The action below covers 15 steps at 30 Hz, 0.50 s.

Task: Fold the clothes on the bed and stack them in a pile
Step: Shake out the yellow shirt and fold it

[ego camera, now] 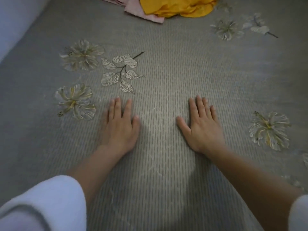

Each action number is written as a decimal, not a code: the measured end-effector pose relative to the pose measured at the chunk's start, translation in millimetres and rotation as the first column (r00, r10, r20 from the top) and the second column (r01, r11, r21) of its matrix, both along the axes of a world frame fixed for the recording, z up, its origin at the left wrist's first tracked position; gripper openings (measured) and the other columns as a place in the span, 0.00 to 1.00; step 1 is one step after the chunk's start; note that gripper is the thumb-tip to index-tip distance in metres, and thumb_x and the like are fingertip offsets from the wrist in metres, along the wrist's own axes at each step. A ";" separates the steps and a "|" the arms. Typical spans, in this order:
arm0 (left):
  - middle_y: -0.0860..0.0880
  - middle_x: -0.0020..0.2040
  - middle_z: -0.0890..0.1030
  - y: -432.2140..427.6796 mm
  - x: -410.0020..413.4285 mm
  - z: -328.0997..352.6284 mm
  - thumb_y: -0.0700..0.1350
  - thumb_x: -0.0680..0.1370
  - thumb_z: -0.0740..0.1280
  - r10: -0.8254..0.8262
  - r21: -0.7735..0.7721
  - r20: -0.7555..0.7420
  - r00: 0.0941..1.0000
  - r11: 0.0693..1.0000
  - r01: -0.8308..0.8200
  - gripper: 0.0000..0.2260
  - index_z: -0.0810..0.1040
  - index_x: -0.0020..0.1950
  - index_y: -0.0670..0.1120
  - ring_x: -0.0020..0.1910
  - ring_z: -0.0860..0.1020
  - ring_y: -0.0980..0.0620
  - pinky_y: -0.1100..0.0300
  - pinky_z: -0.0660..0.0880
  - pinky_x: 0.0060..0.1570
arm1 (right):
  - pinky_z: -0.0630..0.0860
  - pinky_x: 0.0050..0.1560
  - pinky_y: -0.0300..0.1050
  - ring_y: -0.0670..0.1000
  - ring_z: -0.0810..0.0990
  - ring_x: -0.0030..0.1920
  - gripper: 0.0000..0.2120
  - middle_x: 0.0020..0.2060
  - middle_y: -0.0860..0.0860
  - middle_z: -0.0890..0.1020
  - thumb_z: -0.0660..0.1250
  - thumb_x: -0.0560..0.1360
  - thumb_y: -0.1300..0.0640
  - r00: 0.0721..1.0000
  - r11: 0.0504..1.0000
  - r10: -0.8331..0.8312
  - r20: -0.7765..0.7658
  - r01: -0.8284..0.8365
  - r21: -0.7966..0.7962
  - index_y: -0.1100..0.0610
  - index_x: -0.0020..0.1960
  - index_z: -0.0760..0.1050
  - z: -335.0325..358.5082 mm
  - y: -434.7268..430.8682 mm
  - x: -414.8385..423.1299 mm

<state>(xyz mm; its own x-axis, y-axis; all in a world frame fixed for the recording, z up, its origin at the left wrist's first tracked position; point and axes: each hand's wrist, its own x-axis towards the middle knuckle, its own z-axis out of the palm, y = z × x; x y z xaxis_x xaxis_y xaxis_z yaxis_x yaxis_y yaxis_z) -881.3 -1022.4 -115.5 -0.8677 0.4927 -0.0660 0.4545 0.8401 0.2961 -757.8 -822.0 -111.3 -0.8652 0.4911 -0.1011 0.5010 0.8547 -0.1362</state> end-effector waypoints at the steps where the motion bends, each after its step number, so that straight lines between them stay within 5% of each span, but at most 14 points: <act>1: 0.45 0.79 0.42 10.2 -13.3 -0.2 0.57 0.81 0.45 -0.001 -0.004 -0.005 1.000 1.000 0.001 0.27 0.44 0.79 0.50 0.77 0.39 0.49 0.53 0.35 0.72 | 0.31 0.73 0.47 0.49 0.32 0.75 0.38 0.77 0.52 0.37 0.35 0.76 0.32 1.000 1.000 0.012 0.002 -0.012 0.002 0.53 0.77 0.34 -1.0 3.4 -6.6; 8: 0.45 0.79 0.40 71.1 -111.0 1.4 0.61 0.80 0.44 -0.091 -0.053 -0.027 0.995 0.995 0.089 0.31 0.42 0.78 0.48 0.77 0.37 0.50 0.52 0.38 0.73 | 0.29 0.72 0.45 0.48 0.29 0.74 0.40 0.76 0.52 0.34 0.35 0.74 0.29 1.000 1.000 -0.009 -0.022 0.008 -0.025 0.52 0.76 0.31 -0.8 35.0 -66.5; 15: 0.48 0.79 0.41 101.4 -144.6 1.8 0.67 0.76 0.40 -0.012 -0.006 -0.062 0.998 1.000 0.012 0.35 0.43 0.78 0.50 0.77 0.39 0.53 0.56 0.38 0.73 | 0.29 0.71 0.43 0.46 0.30 0.74 0.37 0.77 0.50 0.36 0.37 0.77 0.32 0.998 0.997 0.057 -0.041 -0.060 -0.053 0.53 0.77 0.33 -1.7 87.8 -156.6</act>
<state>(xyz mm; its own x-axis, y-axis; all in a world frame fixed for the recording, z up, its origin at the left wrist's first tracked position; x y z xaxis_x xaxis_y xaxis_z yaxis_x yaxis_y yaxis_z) -1025.9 -921.1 -113.8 -0.8641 0.5031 -0.0152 0.4821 0.8360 0.2622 -914.4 -734.2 -113.0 -0.8961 0.4342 -0.0914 0.4437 0.8731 -0.2019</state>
